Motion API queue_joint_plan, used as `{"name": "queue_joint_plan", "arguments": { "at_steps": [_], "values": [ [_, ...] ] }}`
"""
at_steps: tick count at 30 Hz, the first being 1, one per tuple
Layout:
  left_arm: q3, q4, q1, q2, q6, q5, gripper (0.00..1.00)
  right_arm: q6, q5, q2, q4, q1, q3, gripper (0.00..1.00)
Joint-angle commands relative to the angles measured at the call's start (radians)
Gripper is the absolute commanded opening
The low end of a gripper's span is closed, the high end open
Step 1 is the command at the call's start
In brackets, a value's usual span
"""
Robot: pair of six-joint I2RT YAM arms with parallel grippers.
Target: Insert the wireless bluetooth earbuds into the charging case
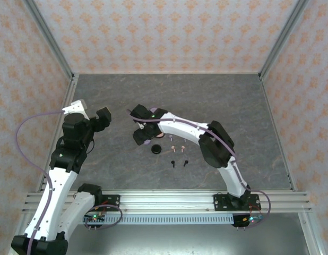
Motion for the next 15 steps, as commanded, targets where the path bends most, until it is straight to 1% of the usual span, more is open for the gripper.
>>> {"name": "queue_joint_plan", "arguments": {
  "at_steps": [1,8,13,15],
  "values": [
    [-0.003,-0.049,0.005,-0.019,0.022,-0.062,0.94,-0.047,0.071,0.074,-0.098,0.019,0.094,0.75],
    [-0.002,-0.049,0.005,-0.019,0.022,-0.065,0.94,-0.055,0.103,0.146,-0.133,0.022,0.157,0.72],
    [-0.004,-0.049,0.005,-0.021,0.019,-0.064,0.94,-0.053,0.123,0.174,-0.147,0.022,0.171,0.71],
    [-0.006,-0.048,0.005,-0.021,0.02,-0.063,0.94,-0.053,0.115,0.185,-0.15,0.021,0.175,0.67]
  ]
}}
